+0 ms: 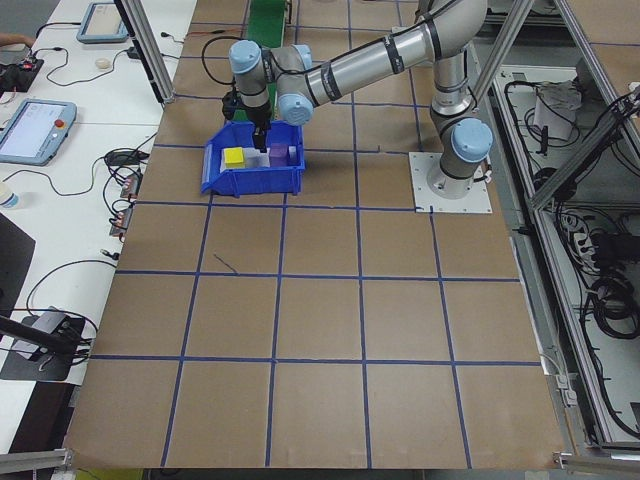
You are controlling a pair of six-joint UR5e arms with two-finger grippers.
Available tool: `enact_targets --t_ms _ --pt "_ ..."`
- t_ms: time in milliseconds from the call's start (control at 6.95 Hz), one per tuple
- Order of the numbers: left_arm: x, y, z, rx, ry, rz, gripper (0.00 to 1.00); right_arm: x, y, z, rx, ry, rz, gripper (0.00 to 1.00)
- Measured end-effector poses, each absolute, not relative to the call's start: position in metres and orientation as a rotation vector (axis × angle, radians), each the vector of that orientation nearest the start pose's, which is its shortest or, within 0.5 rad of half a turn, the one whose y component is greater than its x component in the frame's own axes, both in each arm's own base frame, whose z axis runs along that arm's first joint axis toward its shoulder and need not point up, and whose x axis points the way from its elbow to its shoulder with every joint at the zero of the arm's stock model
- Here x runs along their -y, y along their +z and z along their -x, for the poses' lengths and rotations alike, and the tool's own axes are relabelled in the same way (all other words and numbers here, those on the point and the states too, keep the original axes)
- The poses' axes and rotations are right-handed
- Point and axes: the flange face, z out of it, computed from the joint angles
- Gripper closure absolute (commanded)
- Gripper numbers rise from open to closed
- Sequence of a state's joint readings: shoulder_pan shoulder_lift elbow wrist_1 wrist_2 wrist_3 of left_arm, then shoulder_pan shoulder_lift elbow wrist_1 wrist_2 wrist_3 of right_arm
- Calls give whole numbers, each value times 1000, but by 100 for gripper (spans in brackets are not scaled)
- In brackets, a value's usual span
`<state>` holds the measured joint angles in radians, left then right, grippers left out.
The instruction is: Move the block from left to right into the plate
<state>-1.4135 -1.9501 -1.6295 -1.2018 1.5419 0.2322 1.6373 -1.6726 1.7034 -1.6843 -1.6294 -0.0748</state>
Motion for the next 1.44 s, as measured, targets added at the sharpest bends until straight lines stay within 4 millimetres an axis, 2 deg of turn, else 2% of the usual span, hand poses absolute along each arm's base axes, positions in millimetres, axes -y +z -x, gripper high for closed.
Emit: enact_targets --t_ms 288,432,576,720,1008,1152,1295,1439 --pt "613 256 40 -3183 159 -116 1 447 482 -157 -3191 -132 221 0" --pt "609 247 41 -3185 189 -114 15 447 482 -157 -3191 -131 220 0" --pt "605 240 41 -3187 213 -114 68 447 482 -157 -3191 -130 220 0" --pt "603 235 42 -3189 231 -117 77 447 482 -157 -3191 -130 220 0" --pt "606 239 41 -3185 221 -109 77 447 482 -157 -3191 -130 220 0" --pt "610 249 40 -3182 193 -100 77 447 482 -158 -3191 -130 220 0" --pt "616 271 40 -3180 161 -80 77 447 482 -158 -3191 -130 220 0" --pt "624 302 39 -3180 134 -55 77 447 482 -158 -3191 -130 219 0"
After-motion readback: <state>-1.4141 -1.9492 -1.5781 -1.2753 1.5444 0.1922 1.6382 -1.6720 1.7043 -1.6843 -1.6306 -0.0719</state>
